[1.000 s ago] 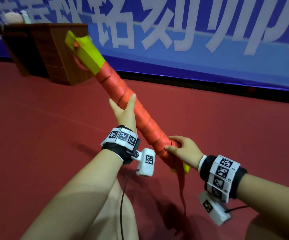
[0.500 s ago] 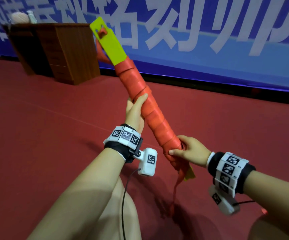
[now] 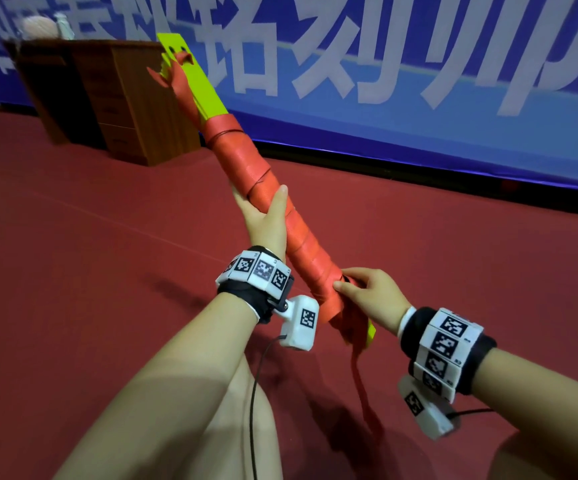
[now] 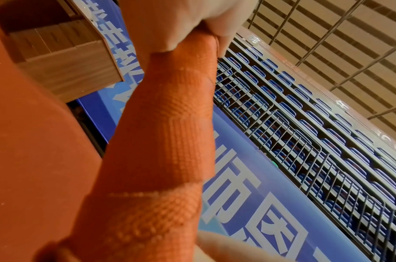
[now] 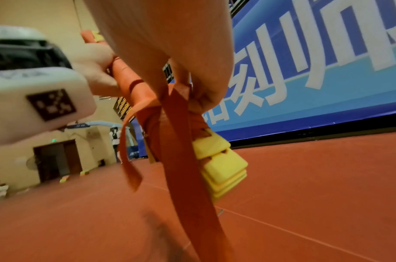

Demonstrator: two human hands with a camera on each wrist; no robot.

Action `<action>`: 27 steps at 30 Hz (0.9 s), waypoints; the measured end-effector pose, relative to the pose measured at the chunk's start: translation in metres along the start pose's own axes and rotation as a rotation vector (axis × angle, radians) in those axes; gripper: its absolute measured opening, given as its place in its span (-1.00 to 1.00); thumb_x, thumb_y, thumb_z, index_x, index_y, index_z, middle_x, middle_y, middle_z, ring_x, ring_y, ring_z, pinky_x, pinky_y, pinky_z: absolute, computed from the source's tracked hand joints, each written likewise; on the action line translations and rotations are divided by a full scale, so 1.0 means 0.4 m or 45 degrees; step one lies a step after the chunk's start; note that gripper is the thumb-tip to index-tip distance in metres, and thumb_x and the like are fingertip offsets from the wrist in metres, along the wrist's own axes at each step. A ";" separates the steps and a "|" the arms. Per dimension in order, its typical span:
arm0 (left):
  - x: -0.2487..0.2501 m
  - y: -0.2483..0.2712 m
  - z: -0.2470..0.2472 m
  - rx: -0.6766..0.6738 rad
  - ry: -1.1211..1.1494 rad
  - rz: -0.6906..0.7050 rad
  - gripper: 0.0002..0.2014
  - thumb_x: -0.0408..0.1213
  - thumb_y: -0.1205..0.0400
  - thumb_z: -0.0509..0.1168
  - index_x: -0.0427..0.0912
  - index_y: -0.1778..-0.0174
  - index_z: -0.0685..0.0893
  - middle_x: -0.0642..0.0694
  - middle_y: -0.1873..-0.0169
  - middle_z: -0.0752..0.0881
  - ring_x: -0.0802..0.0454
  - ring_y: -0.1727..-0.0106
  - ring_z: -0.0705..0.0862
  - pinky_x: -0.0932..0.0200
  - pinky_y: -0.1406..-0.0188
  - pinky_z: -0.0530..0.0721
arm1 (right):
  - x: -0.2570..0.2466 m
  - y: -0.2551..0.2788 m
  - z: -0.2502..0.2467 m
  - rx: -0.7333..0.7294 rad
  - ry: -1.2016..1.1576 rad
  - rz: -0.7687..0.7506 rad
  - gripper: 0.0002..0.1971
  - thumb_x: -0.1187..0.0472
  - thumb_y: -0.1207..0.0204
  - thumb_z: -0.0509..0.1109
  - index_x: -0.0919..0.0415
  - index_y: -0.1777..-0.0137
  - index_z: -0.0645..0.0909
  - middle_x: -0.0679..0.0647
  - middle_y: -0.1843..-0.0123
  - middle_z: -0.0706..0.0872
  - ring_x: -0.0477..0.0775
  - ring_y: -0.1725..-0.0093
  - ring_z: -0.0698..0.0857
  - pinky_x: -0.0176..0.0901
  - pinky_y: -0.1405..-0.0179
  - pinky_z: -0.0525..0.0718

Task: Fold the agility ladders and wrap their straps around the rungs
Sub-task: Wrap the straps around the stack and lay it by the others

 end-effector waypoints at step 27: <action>-0.025 0.000 -0.001 0.098 0.177 -0.369 -0.15 -0.14 -0.54 0.50 -0.11 -0.66 0.16 -0.01 -0.45 0.50 0.04 -0.38 0.57 0.08 -0.41 0.48 | 0.021 0.012 -0.053 0.089 0.110 0.056 -0.57 -0.19 -0.45 0.44 0.03 -0.23 0.65 0.00 -0.05 0.78 0.02 0.00 0.75 -0.09 -0.04 0.66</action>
Point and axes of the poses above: each hand's wrist, its own y-axis away from the middle knuckle, its own z-axis out of the palm, x = y × z, the point moved 6 cm from there along -y, towards the middle knuckle
